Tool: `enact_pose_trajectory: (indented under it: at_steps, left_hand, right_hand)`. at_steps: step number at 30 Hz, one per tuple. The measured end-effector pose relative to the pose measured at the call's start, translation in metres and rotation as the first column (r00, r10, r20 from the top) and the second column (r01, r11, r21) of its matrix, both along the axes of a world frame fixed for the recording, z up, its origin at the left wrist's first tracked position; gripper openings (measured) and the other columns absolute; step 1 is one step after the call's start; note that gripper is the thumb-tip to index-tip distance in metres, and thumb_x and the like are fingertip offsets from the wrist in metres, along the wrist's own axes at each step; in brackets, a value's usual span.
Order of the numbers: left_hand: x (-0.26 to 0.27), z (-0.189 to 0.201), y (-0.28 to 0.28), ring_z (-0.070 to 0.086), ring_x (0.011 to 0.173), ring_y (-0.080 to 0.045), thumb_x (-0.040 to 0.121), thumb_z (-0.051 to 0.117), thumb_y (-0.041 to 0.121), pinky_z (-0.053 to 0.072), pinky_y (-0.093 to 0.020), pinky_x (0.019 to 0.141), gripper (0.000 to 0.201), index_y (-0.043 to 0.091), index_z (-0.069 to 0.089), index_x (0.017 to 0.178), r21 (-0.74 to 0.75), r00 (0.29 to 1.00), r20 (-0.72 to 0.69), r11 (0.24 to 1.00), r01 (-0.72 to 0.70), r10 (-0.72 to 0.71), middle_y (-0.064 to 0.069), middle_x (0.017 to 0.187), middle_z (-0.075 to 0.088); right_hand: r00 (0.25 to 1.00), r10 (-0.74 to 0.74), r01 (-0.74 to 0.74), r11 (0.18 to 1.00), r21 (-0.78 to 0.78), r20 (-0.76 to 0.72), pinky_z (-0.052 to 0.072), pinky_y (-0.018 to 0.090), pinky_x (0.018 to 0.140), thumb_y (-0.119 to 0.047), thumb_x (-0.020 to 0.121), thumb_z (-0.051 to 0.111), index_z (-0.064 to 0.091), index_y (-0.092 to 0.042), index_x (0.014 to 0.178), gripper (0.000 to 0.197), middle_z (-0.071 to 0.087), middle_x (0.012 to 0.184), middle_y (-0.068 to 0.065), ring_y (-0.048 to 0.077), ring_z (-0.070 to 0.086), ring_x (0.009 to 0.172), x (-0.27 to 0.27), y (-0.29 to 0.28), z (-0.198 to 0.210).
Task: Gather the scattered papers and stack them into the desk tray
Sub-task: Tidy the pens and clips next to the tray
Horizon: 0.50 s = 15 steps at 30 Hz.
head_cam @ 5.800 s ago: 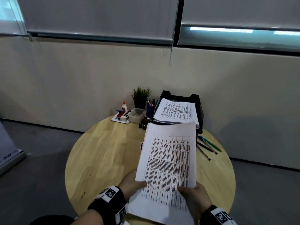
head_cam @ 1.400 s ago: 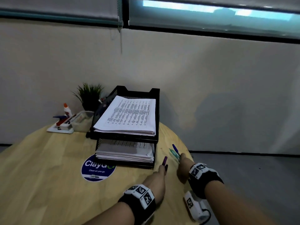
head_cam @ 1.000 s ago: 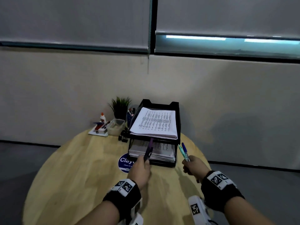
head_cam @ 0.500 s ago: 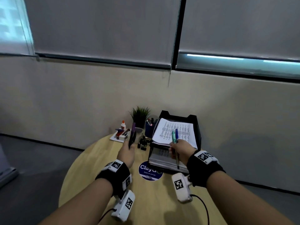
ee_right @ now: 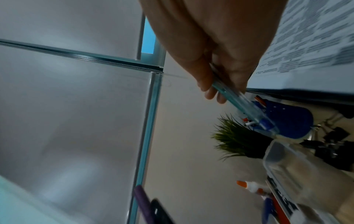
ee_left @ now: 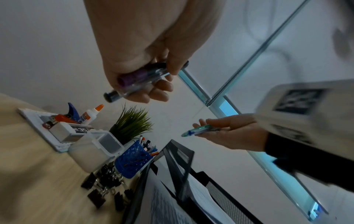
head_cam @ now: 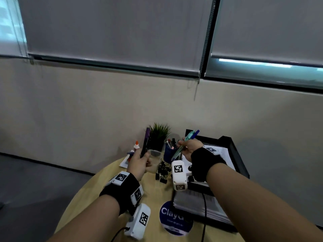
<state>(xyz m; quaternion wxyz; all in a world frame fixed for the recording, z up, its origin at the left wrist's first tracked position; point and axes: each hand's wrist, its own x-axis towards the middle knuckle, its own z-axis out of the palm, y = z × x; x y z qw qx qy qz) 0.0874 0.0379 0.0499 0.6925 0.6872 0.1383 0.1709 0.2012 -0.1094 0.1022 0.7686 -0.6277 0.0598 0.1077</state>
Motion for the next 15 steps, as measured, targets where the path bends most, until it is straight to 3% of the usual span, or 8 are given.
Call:
enact_pose_trajectory:
  at_steps: [4, 8, 12, 13, 15]
  left_hand:
    - [0.034, -0.016, 0.025, 0.050, 0.061, -0.017, 0.100, 0.041, 0.013, 0.030, -0.024, 0.053, 0.015, 0.018, 0.052, 0.090, -0.129, 1.000, 0.003, 0.992, -0.006, 0.006, -0.002, 0.067, 0.047]
    - [0.062, -0.037, 0.054, 0.047, 0.058, -0.018, 0.101, 0.038, 0.010, 0.031, -0.023, 0.045, 0.013, 0.011, 0.049, 0.094, -0.198, 1.000, -0.001, 0.980, -0.001, 0.000, -0.006, 0.067, 0.044]
    - [0.086, -0.053, 0.087, 0.048, 0.057, -0.017, 0.100, 0.039, 0.010, 0.036, -0.019, 0.041, 0.017, 0.013, 0.052, 0.089, -0.229, 1.000, -0.007, 0.973, -0.024, 0.023, -0.007, 0.066, 0.046]
    - [0.092, -0.059, 0.095, 0.050, 0.058, -0.016, 0.100, 0.040, 0.011, 0.038, -0.020, 0.043, 0.017, 0.014, 0.053, 0.089, -0.228, 0.999, -0.012, 0.973, -0.033, 0.031, -0.007, 0.067, 0.047]
    - [0.102, -0.071, 0.107, 0.051, 0.059, -0.017, 0.100, 0.041, 0.013, 0.038, -0.022, 0.044, 0.014, 0.012, 0.053, 0.092, -0.228, 0.998, -0.027, 0.972, -0.054, 0.049, -0.007, 0.067, 0.049]
  right_hand:
    - [0.996, -0.048, 0.058, 0.989, -0.139, 0.070, 0.044, 0.035, 0.072, 0.004, 0.089, 0.056, 0.049, -0.012, 0.067, 0.028, 0.057, 0.078, 0.009, 0.020, 0.054, 0.069, 0.074, 0.024, -0.006]
    - [0.985, -0.126, 0.147, 0.969, -0.198, 0.116, 0.037, 0.028, 0.056, -0.002, 0.094, 0.044, 0.050, -0.012, 0.066, 0.031, 0.059, 0.077, 0.010, 0.017, 0.051, 0.061, 0.142, 0.047, -0.024]
    - [0.985, -0.135, 0.161, 0.947, -0.276, 0.109, 0.042, 0.031, 0.070, -0.009, 0.096, 0.043, 0.051, -0.015, 0.067, 0.031, 0.064, 0.089, 0.014, 0.022, 0.055, 0.071, 0.188, 0.067, -0.047]
    - [0.985, -0.138, 0.161, 0.953, -0.258, 0.105, 0.043, 0.028, 0.068, -0.009, 0.097, 0.041, 0.050, -0.014, 0.066, 0.033, 0.063, 0.081, 0.013, 0.020, 0.052, 0.066, 0.195, 0.071, -0.050]
    - [0.989, -0.133, 0.144, 0.959, -0.243, 0.062, 0.043, 0.024, 0.052, -0.009, 0.100, 0.035, 0.047, -0.012, 0.065, 0.037, 0.057, 0.054, 0.009, 0.016, 0.043, 0.057, 0.202, 0.073, -0.057]
